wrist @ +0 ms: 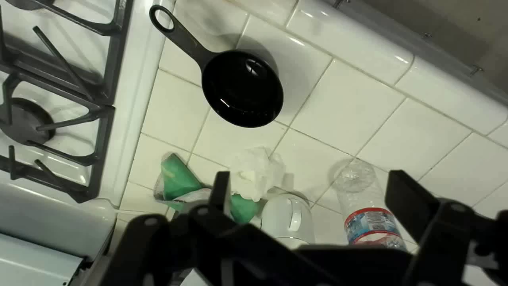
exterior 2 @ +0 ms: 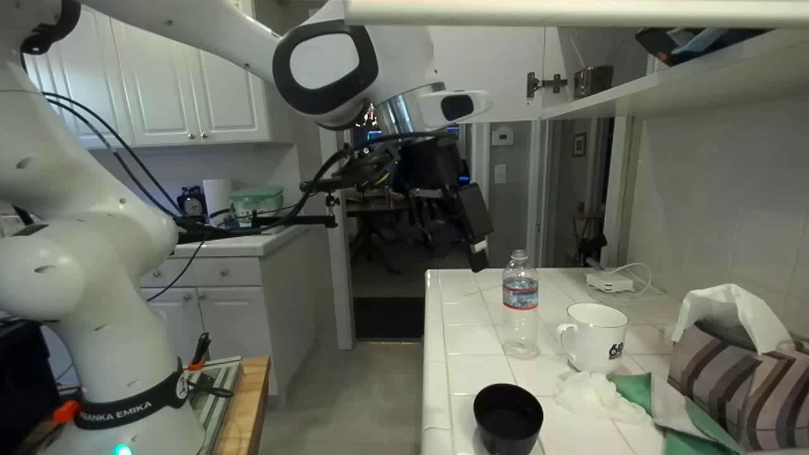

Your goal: Pour the contents in the black pot inside the water bottle

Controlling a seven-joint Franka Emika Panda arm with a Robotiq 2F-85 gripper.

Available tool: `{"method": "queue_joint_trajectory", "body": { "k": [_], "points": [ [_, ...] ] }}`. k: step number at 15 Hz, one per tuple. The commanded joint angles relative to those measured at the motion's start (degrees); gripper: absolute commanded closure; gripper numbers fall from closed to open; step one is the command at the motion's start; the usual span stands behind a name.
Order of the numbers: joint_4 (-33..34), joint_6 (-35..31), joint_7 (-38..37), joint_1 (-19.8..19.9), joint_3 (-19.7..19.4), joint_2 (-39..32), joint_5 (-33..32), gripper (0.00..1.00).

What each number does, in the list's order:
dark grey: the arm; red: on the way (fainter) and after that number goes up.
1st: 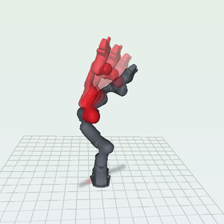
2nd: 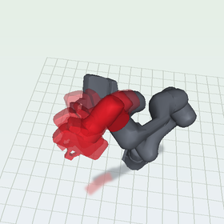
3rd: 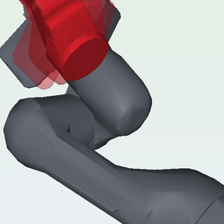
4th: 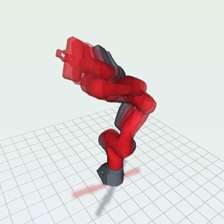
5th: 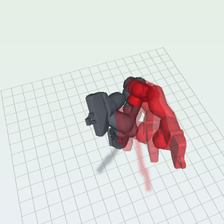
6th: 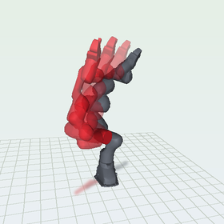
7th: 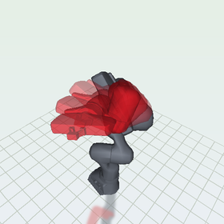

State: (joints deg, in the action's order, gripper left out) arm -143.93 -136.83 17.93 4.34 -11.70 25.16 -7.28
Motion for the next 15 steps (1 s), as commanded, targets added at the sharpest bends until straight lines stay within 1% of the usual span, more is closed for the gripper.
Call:
{"method": "queue_joint_trajectory", "body": {
  "k": [1, 7, 8, 9, 11, 13, 14, 15],
  "points": [
    [0.1, 0.2, 0.2, 0.4, 0.5, 0.0, 0.3, 0.0],
    [0.1, 0.2, 0.2, 0.4, 0.5, 0.0, 0.3, 0.0],
    [-0.5, -0.6, 0.6, 0.6, 0.6, 0.3, -0.6, 0.0],
    [-1.1, -1.5, 0.4, 1.9, 1.7, 0.3, -4.0, 0.0],
    [-1.0, -0.6, 0.9, 3.1, 2.4, -0.2, -8.6, 0.0],
    [-0.8, -0.9, 1.4, 4.2, 2.4, -1.1, -12.7, 0.0],
    [-0.2, -0.6, 3.0, 3.9, 1.5, -2.1, -12.8, 0.0],
    [0.7, 0.5, 5.7, 3.0, 0.1, -3.2, -10.9, 0.0]
  ]
}}
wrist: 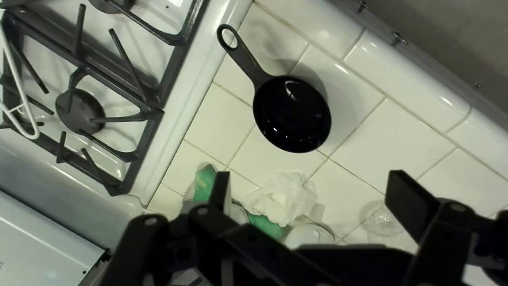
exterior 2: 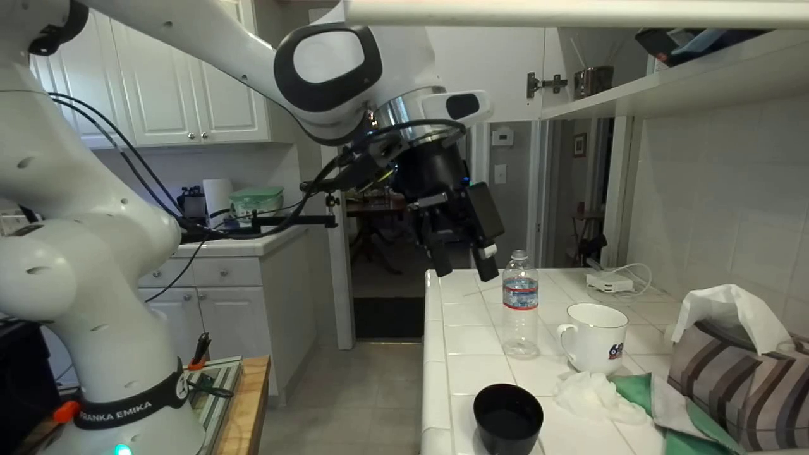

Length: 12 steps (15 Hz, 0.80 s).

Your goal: Pour the contents in the black pot inside the water bottle

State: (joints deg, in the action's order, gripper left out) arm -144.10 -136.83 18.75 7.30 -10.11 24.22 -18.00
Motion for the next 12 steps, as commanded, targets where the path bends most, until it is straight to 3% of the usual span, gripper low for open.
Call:
{"method": "queue_joint_trajectory", "body": {
  "k": [1, 5, 8, 9, 11, 12],
  "points": [
    [1.8, 1.3, 7.5, -0.8, -2.8, -3.5, 1.8, 0.0],
    [7.8, 7.1, 24.1, -4.7, -9.3, -10.3, 14.6, 0.0],
    [16.2, 17.0, 34.6, -3.9, -11.4, -17.1, 23.0, 0.0],
    [19.1, 20.3, 35.9, -3.0, -11.1, -19.3, 24.0, 0.0],
    [23.3, 21.5, 29.4, -0.6, -8.7, -23.0, 20.0, 0.0],
    [17.5, 18.8, 32.2, 0.0, -8.4, -17.9, 21.0, 0.0]
  ]
}}
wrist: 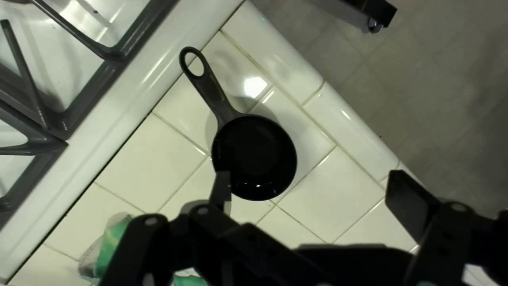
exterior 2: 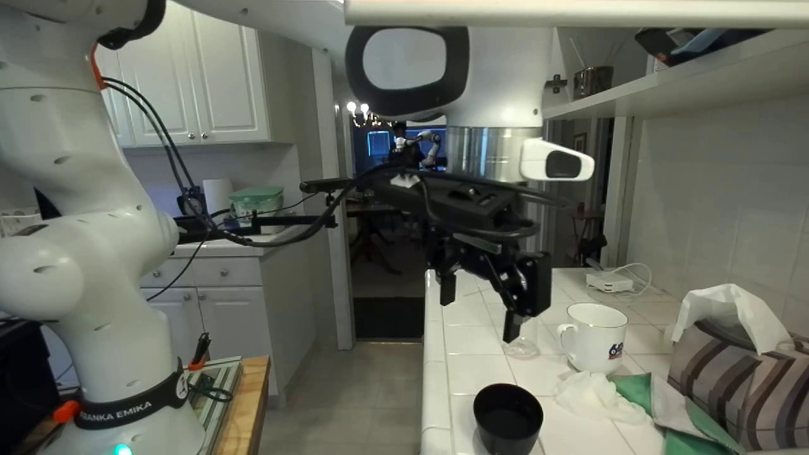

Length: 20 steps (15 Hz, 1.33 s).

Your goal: Pour the contents in the black pot inside the water bottle

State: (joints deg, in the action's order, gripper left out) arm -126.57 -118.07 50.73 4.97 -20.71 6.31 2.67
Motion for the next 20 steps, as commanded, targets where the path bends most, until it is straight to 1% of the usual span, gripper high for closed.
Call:
{"method": "queue_joint_trajectory", "body": {
  "k": [1, 3, 6, 9, 14, 16, 20],
  "points": [
    [2.0, 0.5, -0.6, 2.8, 2.7, -1.9, 0.2, 0.0],
    [4.1, 0.9, -1.2, 3.3, 3.3, -4.2, 0.1, 0.0],
    [6.1, 5.0, 1.4, 3.8, 4.8, -6.5, -0.1, 0.0],
    [7.6, 5.9, 3.7, 4.0, 6.0, -7.8, 1.3, 0.0],
    [10.8, 4.3, 5.7, 5.0, 7.4, -12.3, 7.2, 0.0],
    [12.0, 4.4, 6.2, 6.0, 7.7, -14.6, 11.1, 0.0],
    [14.2, 4.2, 5.2, 8.5, 8.5, -19.0, 14.9, 0.0]
  ]
}}
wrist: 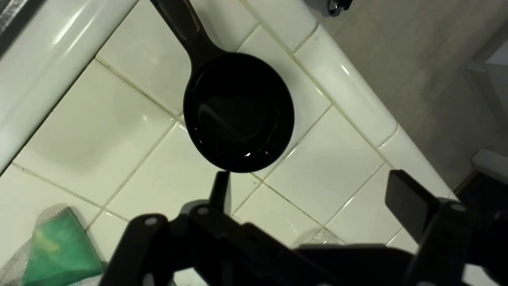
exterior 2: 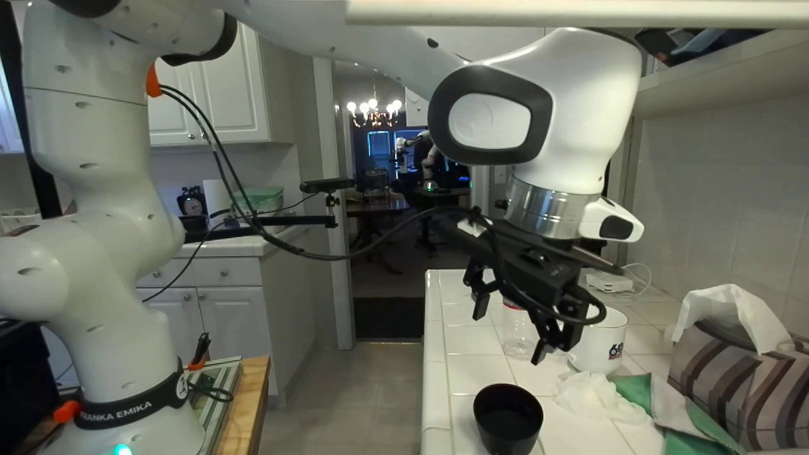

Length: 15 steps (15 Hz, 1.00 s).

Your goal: Pour the contents in the black pot inside the water bottle

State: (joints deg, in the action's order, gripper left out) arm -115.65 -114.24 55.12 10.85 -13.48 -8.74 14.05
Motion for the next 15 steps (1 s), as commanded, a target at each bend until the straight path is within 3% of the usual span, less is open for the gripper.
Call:
{"method": "queue_joint_trajectory", "body": {
  "k": [1, 15],
  "points": [
    [3.9, 0.4, 0.5, 3.3, 1.4, -4.9, 4.1, 0.0],
    [6.1, -5.1, -9.3, 8.1, 2.9, -10.6, 6.1, 0.03]
  ]
}}
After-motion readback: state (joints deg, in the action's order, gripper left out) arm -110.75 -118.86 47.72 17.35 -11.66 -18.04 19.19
